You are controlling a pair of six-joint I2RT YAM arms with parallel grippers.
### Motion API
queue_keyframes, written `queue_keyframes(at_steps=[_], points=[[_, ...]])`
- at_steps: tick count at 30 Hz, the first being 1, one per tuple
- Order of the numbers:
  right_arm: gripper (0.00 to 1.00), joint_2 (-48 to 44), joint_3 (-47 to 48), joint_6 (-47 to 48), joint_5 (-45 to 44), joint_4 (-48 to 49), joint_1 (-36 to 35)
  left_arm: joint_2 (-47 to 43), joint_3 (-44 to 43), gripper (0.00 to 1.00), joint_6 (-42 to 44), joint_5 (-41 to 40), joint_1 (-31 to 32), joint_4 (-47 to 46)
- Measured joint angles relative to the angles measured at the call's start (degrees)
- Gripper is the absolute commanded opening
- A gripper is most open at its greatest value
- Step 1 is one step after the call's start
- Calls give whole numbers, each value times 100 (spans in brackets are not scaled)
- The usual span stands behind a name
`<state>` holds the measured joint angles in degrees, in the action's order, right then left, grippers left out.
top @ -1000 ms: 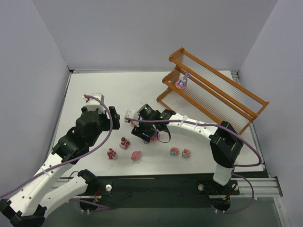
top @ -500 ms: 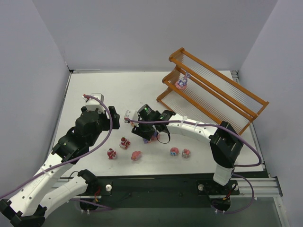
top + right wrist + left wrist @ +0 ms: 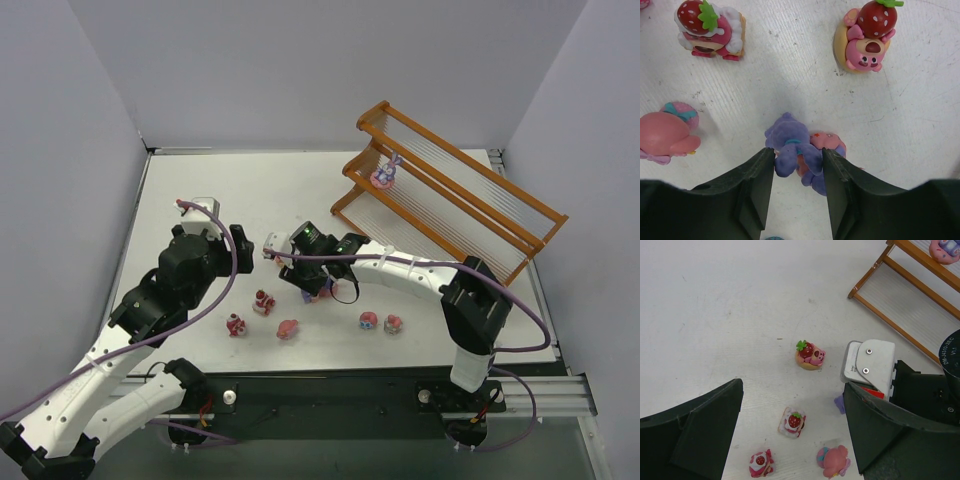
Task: Place and organize the plastic toys onto the shelf
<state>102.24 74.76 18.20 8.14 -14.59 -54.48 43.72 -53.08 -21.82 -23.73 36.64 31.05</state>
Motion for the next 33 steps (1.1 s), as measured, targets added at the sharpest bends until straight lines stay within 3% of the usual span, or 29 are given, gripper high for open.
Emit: queue_keyframes(at_steps=[3, 9, 19, 33], points=[[16, 17, 2, -90, -39, 33, 0, -15, 0, 91, 0, 0, 0, 0], [0, 20, 50, -308, -203, 111, 0, -48, 0, 91, 0, 7, 0, 0], [0, 120, 240, -866, -468, -81, 0, -131, 0, 91, -2, 20, 0, 2], [0, 354, 1547, -1884, -625, -1353, 343, -306, 264, 91, 0, 114, 0, -17]])
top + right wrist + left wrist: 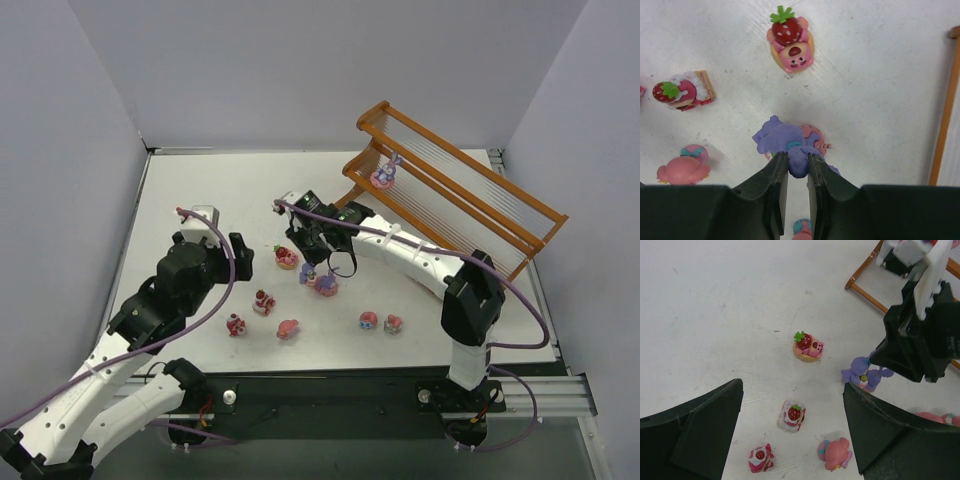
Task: Place and organize the plastic toys onto the shelf
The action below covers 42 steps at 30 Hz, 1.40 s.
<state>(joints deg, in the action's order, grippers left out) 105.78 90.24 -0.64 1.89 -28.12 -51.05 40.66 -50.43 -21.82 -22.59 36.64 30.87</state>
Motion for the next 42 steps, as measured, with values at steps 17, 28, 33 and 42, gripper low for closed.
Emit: queue_keyframes(at_steps=[17, 28, 33, 42], points=[[0, -37, 2214, -1808, -1185, -2892, 671, 634, 586, 91, 291, 1602, 33, -1360], [0, -470, 2623, -2026, -2422, -3895, 2140, 778, 584, 90, 404, 1705, 39, -1543], [0, -540, 2885, -1991, -2872, -4002, 2409, 752, 584, 90, 407, 1705, 39, -1541], [0, -535, 2914, -2135, -3410, -4059, 2415, 643, 584, 91, 407, 1690, 39, -1526]])
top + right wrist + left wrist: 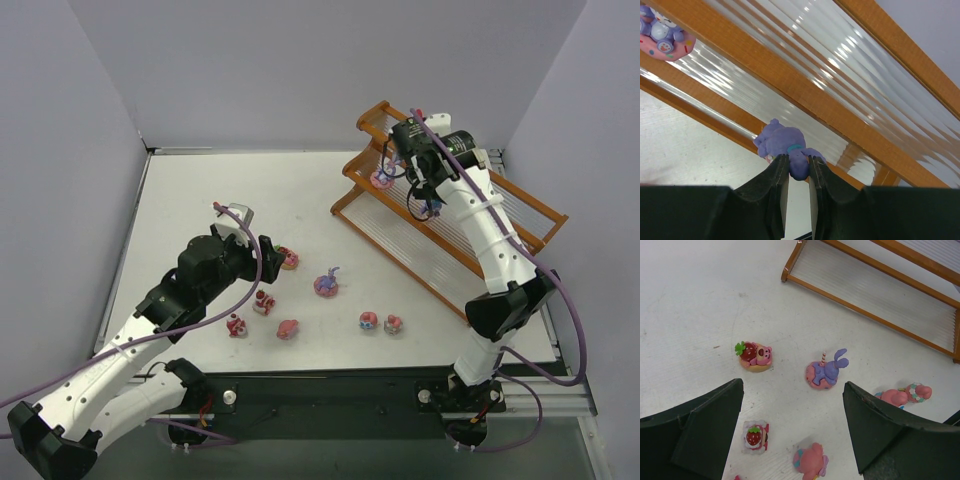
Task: Place and organize the plastic toys onto the shelf
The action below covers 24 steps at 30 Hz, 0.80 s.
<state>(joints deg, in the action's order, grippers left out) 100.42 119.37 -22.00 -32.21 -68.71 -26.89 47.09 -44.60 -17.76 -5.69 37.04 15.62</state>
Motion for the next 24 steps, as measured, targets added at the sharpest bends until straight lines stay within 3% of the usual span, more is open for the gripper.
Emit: queue_keyframes(at_steps=[24], points=[[0, 20, -841, -1147, -516, 472, 68, -7, 0, 90, 52, -7, 0, 87]])
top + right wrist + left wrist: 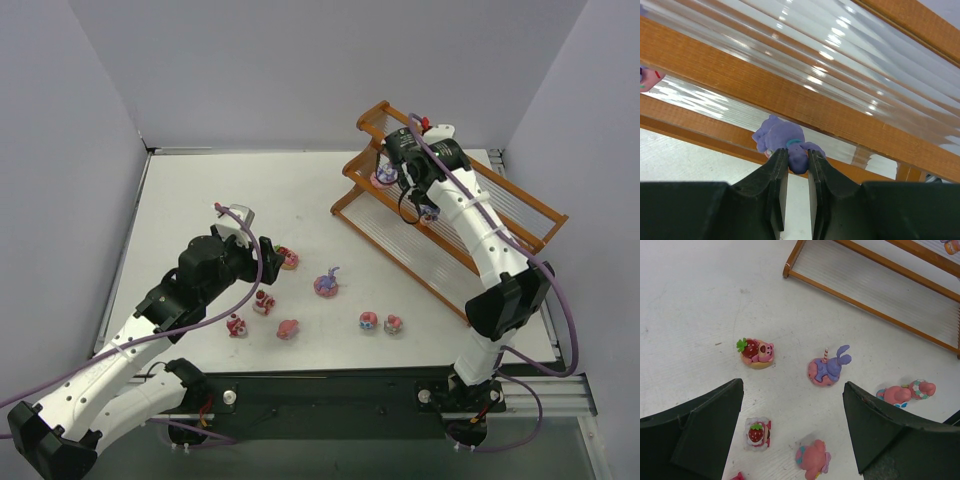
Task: Place and organize the plastic toys onto the shelf
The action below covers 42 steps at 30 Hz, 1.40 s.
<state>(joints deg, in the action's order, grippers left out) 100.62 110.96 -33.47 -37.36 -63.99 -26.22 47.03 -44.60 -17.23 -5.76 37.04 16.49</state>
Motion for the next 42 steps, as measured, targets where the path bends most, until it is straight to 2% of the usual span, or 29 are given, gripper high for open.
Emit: queue_keyframes(at_steps=[26, 35, 39, 42], points=[[2, 319, -350, -1270, -1001, 35, -201, -175, 0, 91, 37, 203, -2, 173], [29, 511, -208, -1408, -1255, -76, -238, -236, 2, 91, 37, 201, -2, 173], [39, 516, -208, -1451, -1257, -133, -238, -240, 2, 91, 37, 201, -2, 173], [40, 516, -205, -1458, -1220, -162, -238, -238, 4, 91, 37, 201, 0, 173]])
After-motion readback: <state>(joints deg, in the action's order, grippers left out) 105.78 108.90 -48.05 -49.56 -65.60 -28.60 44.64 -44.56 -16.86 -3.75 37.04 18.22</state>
